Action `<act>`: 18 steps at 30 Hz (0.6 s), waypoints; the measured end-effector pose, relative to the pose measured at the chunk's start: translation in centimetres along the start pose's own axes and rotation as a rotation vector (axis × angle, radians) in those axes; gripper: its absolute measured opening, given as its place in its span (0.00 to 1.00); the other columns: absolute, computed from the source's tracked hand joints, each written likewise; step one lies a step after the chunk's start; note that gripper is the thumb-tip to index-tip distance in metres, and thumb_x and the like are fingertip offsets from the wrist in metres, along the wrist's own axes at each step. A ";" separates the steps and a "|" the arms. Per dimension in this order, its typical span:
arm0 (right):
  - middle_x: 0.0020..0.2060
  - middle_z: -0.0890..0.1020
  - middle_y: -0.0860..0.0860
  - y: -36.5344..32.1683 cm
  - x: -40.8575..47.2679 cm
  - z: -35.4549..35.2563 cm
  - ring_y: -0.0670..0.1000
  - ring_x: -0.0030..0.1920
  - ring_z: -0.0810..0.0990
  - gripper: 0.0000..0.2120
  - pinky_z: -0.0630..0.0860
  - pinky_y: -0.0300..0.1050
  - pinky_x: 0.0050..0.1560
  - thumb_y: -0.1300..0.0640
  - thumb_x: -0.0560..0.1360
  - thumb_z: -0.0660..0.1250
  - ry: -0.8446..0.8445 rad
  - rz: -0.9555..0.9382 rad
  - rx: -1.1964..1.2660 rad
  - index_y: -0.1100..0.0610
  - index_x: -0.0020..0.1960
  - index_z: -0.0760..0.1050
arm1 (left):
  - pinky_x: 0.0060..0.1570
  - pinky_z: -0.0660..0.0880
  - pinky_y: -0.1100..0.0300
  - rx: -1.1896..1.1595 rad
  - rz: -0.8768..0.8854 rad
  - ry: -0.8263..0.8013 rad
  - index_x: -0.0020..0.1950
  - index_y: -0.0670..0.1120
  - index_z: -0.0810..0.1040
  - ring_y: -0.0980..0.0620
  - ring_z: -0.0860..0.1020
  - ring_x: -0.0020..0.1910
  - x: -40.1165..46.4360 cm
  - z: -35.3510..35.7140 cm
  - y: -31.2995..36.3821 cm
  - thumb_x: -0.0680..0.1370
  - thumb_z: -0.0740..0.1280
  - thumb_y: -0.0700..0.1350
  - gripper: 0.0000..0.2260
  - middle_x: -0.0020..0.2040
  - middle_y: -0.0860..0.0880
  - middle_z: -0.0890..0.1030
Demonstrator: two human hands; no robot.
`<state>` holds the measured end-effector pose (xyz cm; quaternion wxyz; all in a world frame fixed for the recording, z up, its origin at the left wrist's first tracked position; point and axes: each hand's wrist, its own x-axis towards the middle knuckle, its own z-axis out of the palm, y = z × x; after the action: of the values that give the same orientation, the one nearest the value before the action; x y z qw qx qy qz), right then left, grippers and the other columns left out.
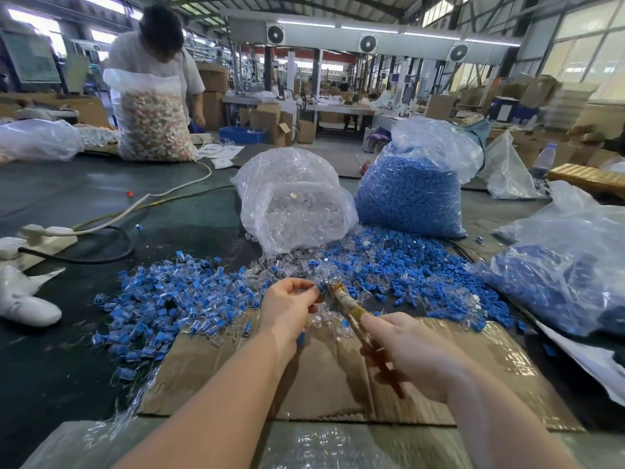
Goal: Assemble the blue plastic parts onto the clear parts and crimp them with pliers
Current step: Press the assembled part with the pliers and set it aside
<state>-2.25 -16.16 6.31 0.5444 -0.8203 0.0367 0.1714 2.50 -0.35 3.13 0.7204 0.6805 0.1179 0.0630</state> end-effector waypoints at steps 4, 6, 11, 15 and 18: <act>0.38 0.74 0.55 -0.2 0.0 -0.1 0.53 0.40 0.73 0.04 0.72 0.48 0.40 0.59 0.74 0.64 -0.120 0.008 -0.014 0.59 0.46 0.72 | 0.24 0.68 0.72 0.016 -0.017 0.015 0.47 0.42 0.79 0.57 0.75 0.31 0.1 -0.7 0.2 0.75 0.67 0.36 0.03 0.39 0.46 0.81; 0.40 0.74 0.56 -0.2 0.0 -0.2 0.54 0.41 0.73 0.06 0.72 0.48 0.41 0.64 0.72 0.64 -0.153 0.027 -0.049 0.62 0.49 0.72 | 0.23 0.68 0.72 0.015 -0.028 0.029 0.47 0.41 0.79 0.57 0.74 0.31 0.2 -0.9 0.3 0.75 0.67 0.36 0.03 0.39 0.46 0.80; 0.43 0.73 0.58 -0.3 0.3 -0.1 0.55 0.42 0.72 0.09 0.71 0.50 0.43 0.69 0.69 0.60 -0.143 0.042 -0.116 0.60 0.47 0.69 | 0.22 0.67 0.72 0.037 -0.035 0.026 0.47 0.41 0.79 0.57 0.74 0.31 0.2 -1.0 0.6 0.76 0.67 0.36 0.03 0.39 0.46 0.80; 0.42 0.72 0.58 -0.2 0.4 -0.1 0.56 0.42 0.71 0.10 0.69 0.51 0.43 0.71 0.68 0.58 -0.122 0.029 -0.112 0.60 0.47 0.69 | 0.24 0.67 0.71 0.039 -0.044 0.018 0.44 0.42 0.78 0.57 0.74 0.31 0.2 -1.0 0.9 0.76 0.67 0.36 0.02 0.36 0.48 0.80; 0.42 0.71 0.58 -0.3 0.3 0.0 0.55 0.43 0.70 0.10 0.68 0.51 0.43 0.70 0.69 0.58 -0.124 0.032 -0.120 0.59 0.47 0.69 | 0.26 0.68 0.68 0.016 -0.076 0.012 0.45 0.41 0.78 0.56 0.74 0.31 0.2 -0.9 0.9 0.76 0.67 0.36 0.02 0.36 0.47 0.80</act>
<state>-1.84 -16.03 6.50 0.4928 -0.8385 0.0057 0.2325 2.50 0.60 3.94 0.7161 0.6810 0.1483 0.0388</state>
